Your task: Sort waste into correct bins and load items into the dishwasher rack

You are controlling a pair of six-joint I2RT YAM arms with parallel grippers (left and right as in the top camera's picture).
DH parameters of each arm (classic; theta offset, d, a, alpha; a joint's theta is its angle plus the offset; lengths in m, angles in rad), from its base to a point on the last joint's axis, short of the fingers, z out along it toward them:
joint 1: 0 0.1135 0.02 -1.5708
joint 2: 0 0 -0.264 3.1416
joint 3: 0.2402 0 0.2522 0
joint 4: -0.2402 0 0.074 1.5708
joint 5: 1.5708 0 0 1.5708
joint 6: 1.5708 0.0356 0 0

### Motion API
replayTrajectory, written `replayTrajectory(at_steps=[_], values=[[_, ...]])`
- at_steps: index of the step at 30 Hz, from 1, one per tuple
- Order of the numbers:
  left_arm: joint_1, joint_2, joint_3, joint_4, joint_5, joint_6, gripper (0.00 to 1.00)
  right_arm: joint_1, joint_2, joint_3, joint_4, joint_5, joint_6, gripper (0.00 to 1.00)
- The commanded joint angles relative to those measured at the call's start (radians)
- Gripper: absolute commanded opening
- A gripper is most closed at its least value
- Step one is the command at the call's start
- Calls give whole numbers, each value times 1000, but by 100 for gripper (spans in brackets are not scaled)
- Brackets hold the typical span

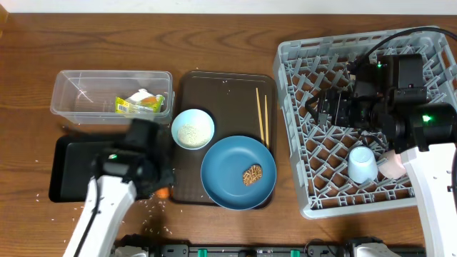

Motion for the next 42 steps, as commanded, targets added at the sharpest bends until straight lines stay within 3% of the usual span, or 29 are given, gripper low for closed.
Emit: replayTrajectory(at_steps=[1,8,14,15,16,20,24,32,39,42], values=[[106,-24,27,5,-126,-86,19,13,2,1,-2,0,-2,94],[312,27,-60,172,-143,-321,19,13,2,1,-13,0,-3,94],[340,114,-75,351,-68,-428,19,13,2,1,-10,0,-3,94],[340,127,-75,364,-54,-435,27,13,2,1,-11,0,-3,94],[340,142,-75,375,-45,-435,43,13,2,1,-15,0,-3,94],[340,174,-75,385,-46,-432,62,13,2,1,-34,0,-11,94],[340,152,-72,384,-5,-373,74,13,2,1,-35,0,-26,95],[289,12,42,317,139,-108,74,13,2,1,-32,0,-26,95],[30,-49,110,321,136,221,74,13,2,1,-15,0,-25,99],[-85,-13,109,320,66,275,74,13,2,1,-13,0,-25,99]])
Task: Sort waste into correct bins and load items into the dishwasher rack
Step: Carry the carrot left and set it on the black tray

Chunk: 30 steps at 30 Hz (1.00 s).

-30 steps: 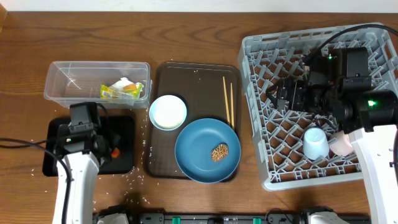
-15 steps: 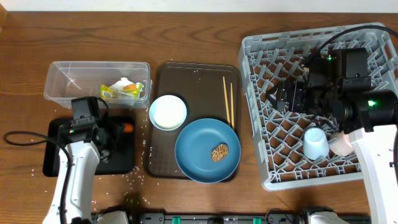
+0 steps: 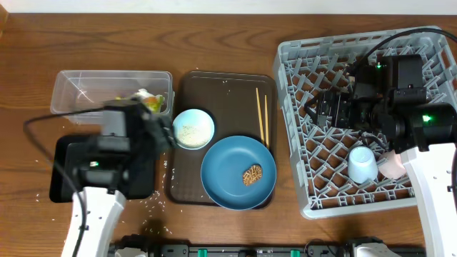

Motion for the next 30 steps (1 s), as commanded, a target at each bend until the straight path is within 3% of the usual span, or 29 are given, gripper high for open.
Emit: replayTrajectory(at_steps=[1,5,8,12,17,22,24,30], values=[[-103,52,8,-7,-82,152,74,13,1,1,5,0,-12,99],[-175,160,8,41,-112,170,74,13,1,1,5,0,-12,99],[-217,252,8,120,-121,246,73,13,1,1,6,0,-12,99],[-251,319,8,164,-130,241,73,13,1,1,3,0,-12,99],[-288,311,8,64,-130,228,71,13,1,1,-17,0,-12,99],[-321,309,5,-127,-100,135,66,13,1,1,-8,0,-12,99],[-335,309,-13,-140,-41,132,61,13,1,1,7,0,-11,99],[-382,314,-82,-91,-3,132,61,13,1,1,38,0,31,99]])
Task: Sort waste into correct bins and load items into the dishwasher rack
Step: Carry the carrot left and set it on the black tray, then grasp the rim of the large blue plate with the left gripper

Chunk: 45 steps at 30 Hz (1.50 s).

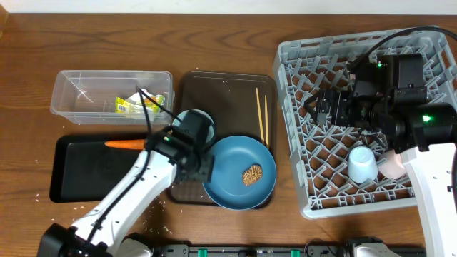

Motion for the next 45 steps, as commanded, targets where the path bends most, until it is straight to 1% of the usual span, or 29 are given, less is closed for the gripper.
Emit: replayTrajectory(at_steps=[1,4,6,9,12,15,19,20,21,23,39,42,45], values=[[-17,-6,-35,34,30,-12,61,13,1,1,8,0,26,99],[-19,0,-44,51,27,-13,53,13,1,1,11,-1,26,99],[-19,11,-52,52,27,-13,53,13,1,1,6,-1,26,99],[-19,45,-62,60,27,-8,48,13,1,1,-4,0,26,99],[-19,88,-67,90,27,-8,45,13,1,1,-6,0,26,99],[-19,129,-67,119,29,-8,39,13,1,1,-7,0,26,99],[-19,151,-66,125,31,-9,24,13,1,1,-13,0,25,99],[-19,148,-65,122,32,-9,19,13,1,1,-16,0,22,99],[-19,142,-61,117,39,-8,11,13,1,1,-18,1,22,99],[-19,129,-44,94,51,-9,6,13,1,1,-20,3,22,99],[-14,-123,178,-208,40,-13,6,13,1,1,-20,3,22,99],[18,-154,253,-314,-31,-45,6,13,1,1,-19,3,22,99],[92,-178,348,-460,-167,-89,6,13,1,1,-19,4,22,99]])
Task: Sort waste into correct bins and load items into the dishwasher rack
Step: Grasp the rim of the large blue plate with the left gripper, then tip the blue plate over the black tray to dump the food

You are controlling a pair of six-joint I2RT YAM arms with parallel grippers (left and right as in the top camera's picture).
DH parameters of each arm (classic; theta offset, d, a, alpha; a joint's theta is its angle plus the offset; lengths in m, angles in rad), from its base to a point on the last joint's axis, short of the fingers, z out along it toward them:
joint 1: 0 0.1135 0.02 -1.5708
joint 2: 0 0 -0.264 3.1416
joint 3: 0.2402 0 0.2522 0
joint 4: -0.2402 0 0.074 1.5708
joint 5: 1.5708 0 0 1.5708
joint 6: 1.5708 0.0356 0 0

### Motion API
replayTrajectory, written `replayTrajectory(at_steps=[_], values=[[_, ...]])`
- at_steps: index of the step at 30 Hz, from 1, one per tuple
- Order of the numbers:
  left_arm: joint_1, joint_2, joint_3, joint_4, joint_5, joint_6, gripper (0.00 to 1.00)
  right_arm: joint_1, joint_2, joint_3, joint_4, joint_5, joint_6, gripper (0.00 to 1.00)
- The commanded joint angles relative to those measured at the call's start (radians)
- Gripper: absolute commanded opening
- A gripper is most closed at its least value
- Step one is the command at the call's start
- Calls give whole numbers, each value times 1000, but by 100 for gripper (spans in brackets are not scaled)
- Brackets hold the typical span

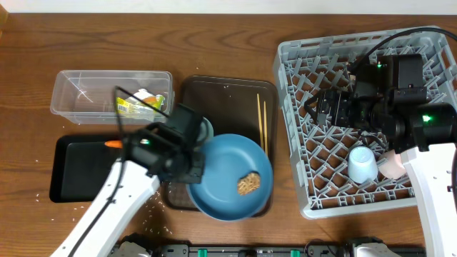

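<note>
The blue plate (221,187) carries a brown food scrap (248,183). It sits off-centre over the front of the brown tray (221,89) and looks raised and tilted. My left gripper (193,170) is at the plate's left rim, shut on it. The small pale bowl (206,127) of rice is mostly hidden behind my left arm. Two chopsticks (261,123) lie on the tray's right side. An orange carrot (113,144) rests in the black tray (71,178). My right gripper (319,108) hangs open over the grey dishwasher rack (289,57), holding nothing.
A clear bin (86,96) with wrappers (141,104) stands behind the black tray. A white cup (362,165) and a pinkish cup (392,168) sit upside down in the rack's front right. Rice grains are scattered near the table's front left.
The blue plate has shifted left and forward, and it now looks lifted and tilted in my left gripper. The scrap has slid slightly on it. My right arm is unchanged.
My left gripper was low at the black tray's front right corner with the carrot by it. Then it was over the black tray. After that the carrot lay in the tray and the gripper was at the plate's left rim. Now it holds the plate up.
</note>
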Motion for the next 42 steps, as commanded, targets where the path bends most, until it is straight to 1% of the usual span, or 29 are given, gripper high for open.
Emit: replayTrajectory(at_steps=[1,4,8,11,12,14,16,18,20,24,26,30,34,35,36,38,40,42], values=[[93,-38,118,-102,-166,-47,6,13,2,1,-1,4,11,99],[203,-57,179,-184,-211,-46,6,13,2,1,-1,3,11,99],[372,-84,198,-245,-338,-48,6,13,2,1,-1,3,4,99],[496,-74,198,-271,-478,-93,6,13,2,1,2,4,4,99],[533,-66,197,-276,-524,-124,6,13,2,1,3,3,4,99],[587,-50,197,-277,-558,-165,6,13,2,1,5,3,4,99],[626,-32,195,-278,-657,-224,6,13,2,1,7,3,4,99],[642,-15,190,-277,-749,-279,6,13,2,1,7,3,4,99],[648,8,188,-274,-816,-307,6,13,2,1,7,3,4,99],[646,81,191,-298,-984,-314,6,13,2,1,7,3,0,99],[634,119,201,-327,-1013,-314,6,13,2,1,8,3,0,99],[616,194,199,-309,-1101,-336,6,13,2,1,15,3,-1,99],[613,291,200,-350,-1185,-303,6,13,2,1,10,3,-25,99],[607,303,200,-353,-1193,-304,6,13,2,1,8,3,-32,99],[601,311,200,-345,-1193,-335,6,13,2,1,5,3,-35,99],[598,321,200,-352,-1227,-319,6,13,2,1,-4,3,-47,99],[588,313,200,-341,-1236,-356,6,13,2,1,-7,4,-61,99],[587,312,200,-321,-1247,-328,6,13,2,1,-6,3,-60,99]])
